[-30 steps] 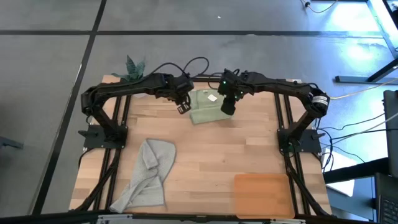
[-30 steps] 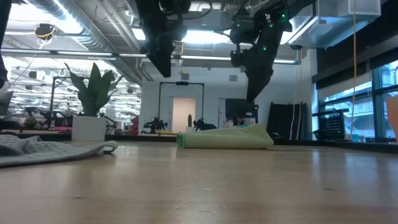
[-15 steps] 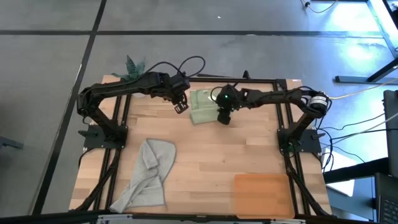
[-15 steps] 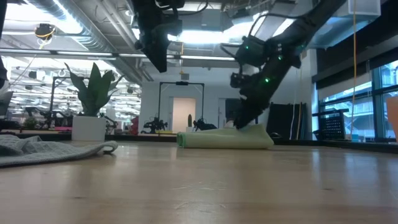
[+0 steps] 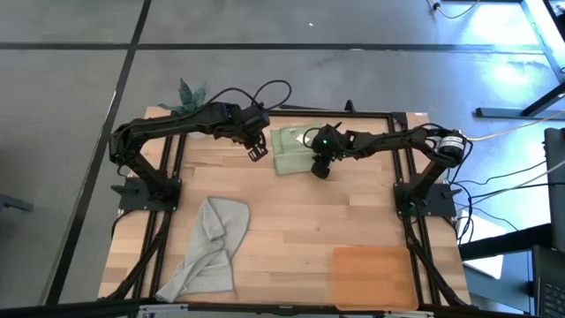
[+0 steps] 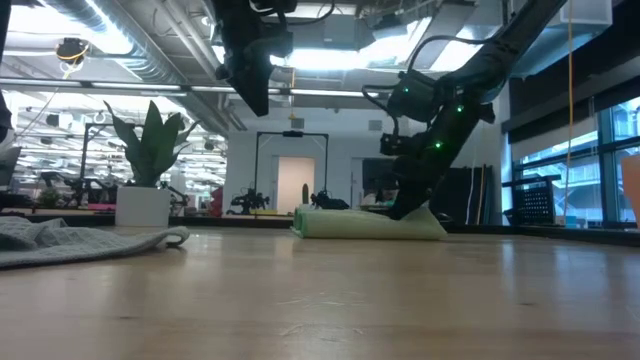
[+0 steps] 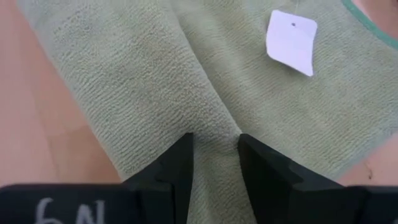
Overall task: Roll microfiber towels into tight, uniform cylinder then place into a basket
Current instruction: Roll the green microfiber cloth
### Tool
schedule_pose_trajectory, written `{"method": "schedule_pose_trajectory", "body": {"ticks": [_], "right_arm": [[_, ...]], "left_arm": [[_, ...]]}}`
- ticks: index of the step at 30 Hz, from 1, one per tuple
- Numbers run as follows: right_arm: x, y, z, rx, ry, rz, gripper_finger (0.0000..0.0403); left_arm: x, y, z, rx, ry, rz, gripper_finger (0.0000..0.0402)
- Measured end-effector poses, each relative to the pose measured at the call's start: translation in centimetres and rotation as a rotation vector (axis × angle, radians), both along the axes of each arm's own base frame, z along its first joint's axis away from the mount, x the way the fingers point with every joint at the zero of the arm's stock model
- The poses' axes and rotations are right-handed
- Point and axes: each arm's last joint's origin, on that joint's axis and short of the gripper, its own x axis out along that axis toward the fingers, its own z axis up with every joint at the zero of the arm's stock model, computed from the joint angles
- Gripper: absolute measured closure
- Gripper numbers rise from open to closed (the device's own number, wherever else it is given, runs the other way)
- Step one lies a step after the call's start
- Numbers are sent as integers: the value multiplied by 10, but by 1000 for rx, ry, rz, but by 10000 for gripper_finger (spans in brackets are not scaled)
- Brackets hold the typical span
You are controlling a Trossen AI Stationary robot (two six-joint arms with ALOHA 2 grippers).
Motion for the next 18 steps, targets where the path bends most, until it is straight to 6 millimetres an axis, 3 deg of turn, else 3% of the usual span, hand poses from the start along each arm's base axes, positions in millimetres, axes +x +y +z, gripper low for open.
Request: {"method": "schedule_pose_trajectory", "body": {"ticks": [18], "right_arm": [[8,32,-5,156,4,148,272]], "left_arm": [[0,0,0,-1,0,1,334]]}}
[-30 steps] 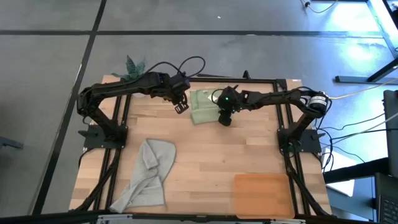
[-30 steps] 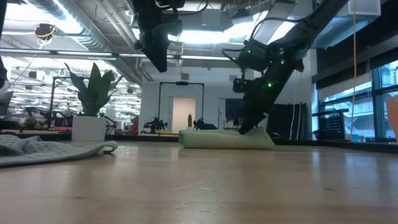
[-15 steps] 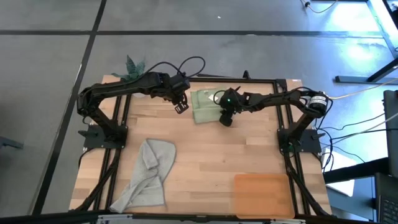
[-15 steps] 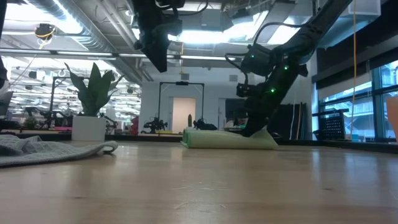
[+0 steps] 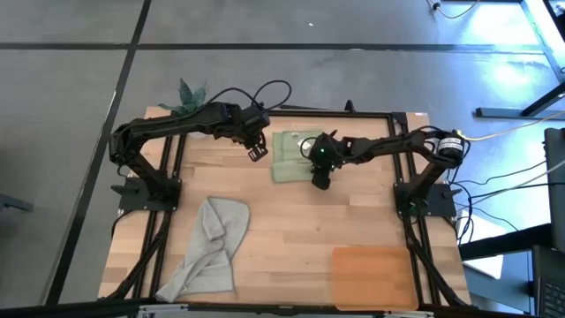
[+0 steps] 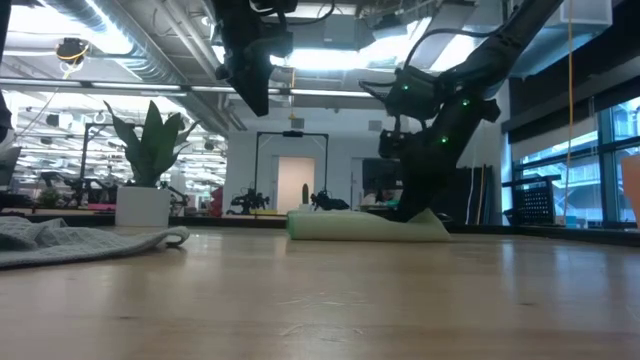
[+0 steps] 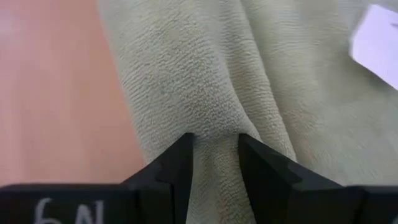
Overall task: Roll microfiber towels into tight, uniform cylinder then place into a basket
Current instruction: Roll the green microfiber cloth
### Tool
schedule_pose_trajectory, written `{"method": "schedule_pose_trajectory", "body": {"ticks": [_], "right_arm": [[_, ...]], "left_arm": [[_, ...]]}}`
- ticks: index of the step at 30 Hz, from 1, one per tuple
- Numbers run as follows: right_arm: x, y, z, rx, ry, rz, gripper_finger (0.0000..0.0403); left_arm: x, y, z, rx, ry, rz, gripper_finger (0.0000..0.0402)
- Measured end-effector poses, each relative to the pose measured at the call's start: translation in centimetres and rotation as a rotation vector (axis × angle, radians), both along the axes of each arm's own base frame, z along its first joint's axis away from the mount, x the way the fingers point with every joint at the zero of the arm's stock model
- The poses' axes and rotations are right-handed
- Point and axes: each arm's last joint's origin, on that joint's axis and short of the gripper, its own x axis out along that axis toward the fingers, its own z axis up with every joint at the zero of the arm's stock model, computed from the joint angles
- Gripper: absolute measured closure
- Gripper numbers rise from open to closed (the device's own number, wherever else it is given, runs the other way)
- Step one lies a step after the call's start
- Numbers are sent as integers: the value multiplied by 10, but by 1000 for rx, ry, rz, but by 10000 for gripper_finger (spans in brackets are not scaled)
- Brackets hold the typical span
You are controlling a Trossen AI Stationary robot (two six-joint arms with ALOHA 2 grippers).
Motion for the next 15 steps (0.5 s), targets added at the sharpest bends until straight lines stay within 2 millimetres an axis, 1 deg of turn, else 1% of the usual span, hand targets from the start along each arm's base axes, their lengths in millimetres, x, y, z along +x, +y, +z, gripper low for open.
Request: {"method": "schedule_pose_trajectory", "body": {"ticks": [5,9,12,15], "right_arm": [[3,16,-1,71,2,32,272],[5,29,-2,84,21,75,272],[7,32,0,69,24,81,272],[12,30,7,32,11,52,272]], "left_arm": [[0,0,0,0,1,0,334],[1,-1,0,0,1,-6,334],[1,-2,0,0,1,-6,334],[1,-2,0,0,1,-6,334]]}}
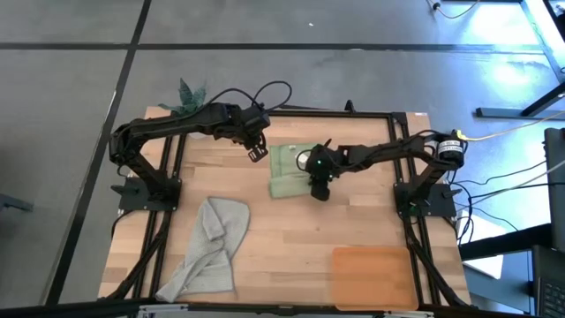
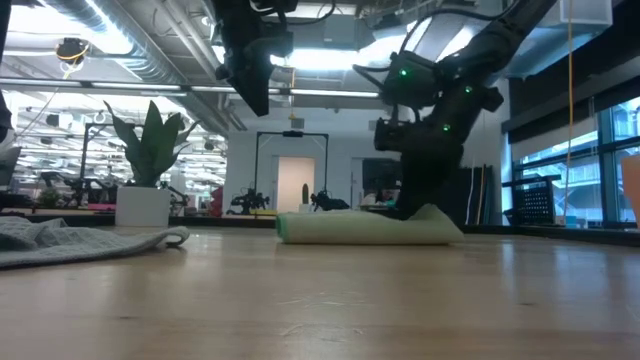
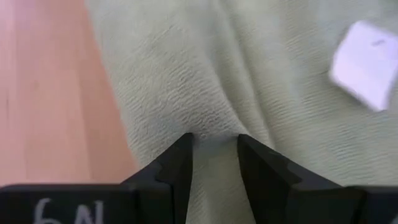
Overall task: Roll microfiber towels into tight, uniform cylinder then place into a basket
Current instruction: Roll the green microfiber cloth
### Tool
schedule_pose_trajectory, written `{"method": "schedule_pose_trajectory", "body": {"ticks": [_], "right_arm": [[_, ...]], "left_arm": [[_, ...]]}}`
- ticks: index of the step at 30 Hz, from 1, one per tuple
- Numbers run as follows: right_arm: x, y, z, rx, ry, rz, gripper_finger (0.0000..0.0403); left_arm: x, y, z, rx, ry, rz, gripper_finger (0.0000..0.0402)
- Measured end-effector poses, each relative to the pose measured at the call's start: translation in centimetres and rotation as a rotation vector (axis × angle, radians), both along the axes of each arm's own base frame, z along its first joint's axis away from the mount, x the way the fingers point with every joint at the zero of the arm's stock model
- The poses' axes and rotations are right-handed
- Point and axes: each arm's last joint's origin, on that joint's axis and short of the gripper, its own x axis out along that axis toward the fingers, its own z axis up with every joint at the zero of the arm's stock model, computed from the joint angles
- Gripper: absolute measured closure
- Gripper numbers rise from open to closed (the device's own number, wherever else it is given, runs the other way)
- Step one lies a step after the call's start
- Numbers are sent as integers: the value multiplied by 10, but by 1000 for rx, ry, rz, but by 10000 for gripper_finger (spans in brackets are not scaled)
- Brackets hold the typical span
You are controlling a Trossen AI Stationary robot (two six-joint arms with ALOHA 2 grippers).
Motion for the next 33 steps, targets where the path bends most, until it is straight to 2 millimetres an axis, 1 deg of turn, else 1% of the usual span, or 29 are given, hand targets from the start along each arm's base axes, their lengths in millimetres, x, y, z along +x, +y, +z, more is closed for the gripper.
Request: {"method": "schedule_pose_trajectory", "body": {"ticks": [5,11,18,26,33], "right_arm": [[3,-5,5,-64,4,-57,272],[-1,-8,3,-64,38,-71,272],[-1,-7,6,-63,34,-77,272],[-7,-10,22,-133,10,-123,272],[-15,-11,49,-164,-81,-163,272]], "left_arm": [[0,-1,0,-5,-1,-4,334],[3,-8,0,-7,-1,-31,334],[5,-14,0,-7,-1,-51,334],[6,-17,0,-7,-1,-60,334],[5,-18,-1,-9,10,-62,334]]}}
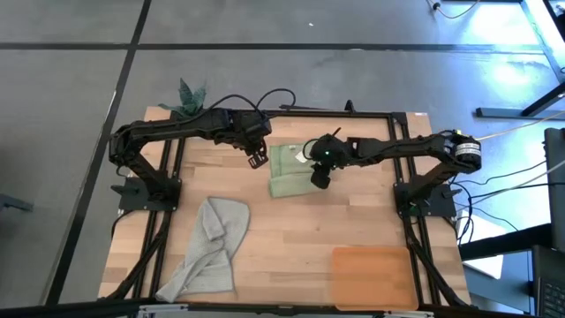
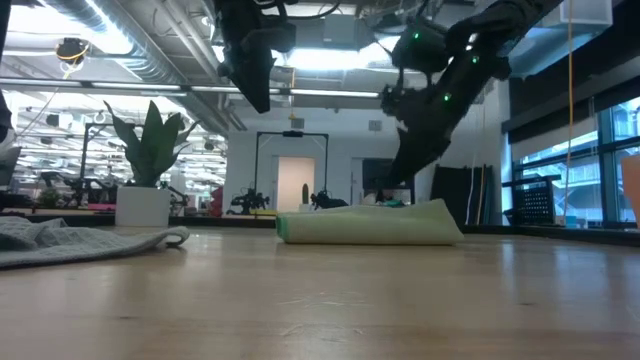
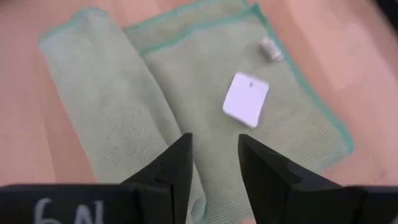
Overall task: Roll microfiber towels into tight, uniform cylinder then place into a basket
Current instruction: Roll the green microfiber cloth
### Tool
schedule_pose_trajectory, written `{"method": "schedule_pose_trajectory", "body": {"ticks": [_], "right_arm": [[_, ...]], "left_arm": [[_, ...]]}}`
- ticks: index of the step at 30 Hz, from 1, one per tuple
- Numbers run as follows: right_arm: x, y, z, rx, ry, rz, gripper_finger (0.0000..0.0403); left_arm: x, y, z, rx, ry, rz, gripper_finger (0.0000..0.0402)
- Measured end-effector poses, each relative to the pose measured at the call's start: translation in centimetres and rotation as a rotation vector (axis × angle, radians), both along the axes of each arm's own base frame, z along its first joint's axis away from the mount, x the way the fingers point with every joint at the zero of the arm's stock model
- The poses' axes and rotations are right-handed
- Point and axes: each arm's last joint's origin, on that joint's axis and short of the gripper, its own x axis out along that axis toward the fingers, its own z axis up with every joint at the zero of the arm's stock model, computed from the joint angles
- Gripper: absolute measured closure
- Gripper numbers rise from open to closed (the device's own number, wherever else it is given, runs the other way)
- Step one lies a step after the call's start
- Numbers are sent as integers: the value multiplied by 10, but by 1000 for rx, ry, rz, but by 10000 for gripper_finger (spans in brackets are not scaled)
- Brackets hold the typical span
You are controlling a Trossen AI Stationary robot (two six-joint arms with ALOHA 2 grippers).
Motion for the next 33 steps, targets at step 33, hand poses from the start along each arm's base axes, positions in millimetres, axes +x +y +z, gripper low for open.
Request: {"method": "schedule_pose_trajectory", "body": {"ticks": [33], "right_arm": [[-10,70,-17,-118,200,484,272]], "left_arm": [[-3,-1,-1,-8,31,0,334]]}}
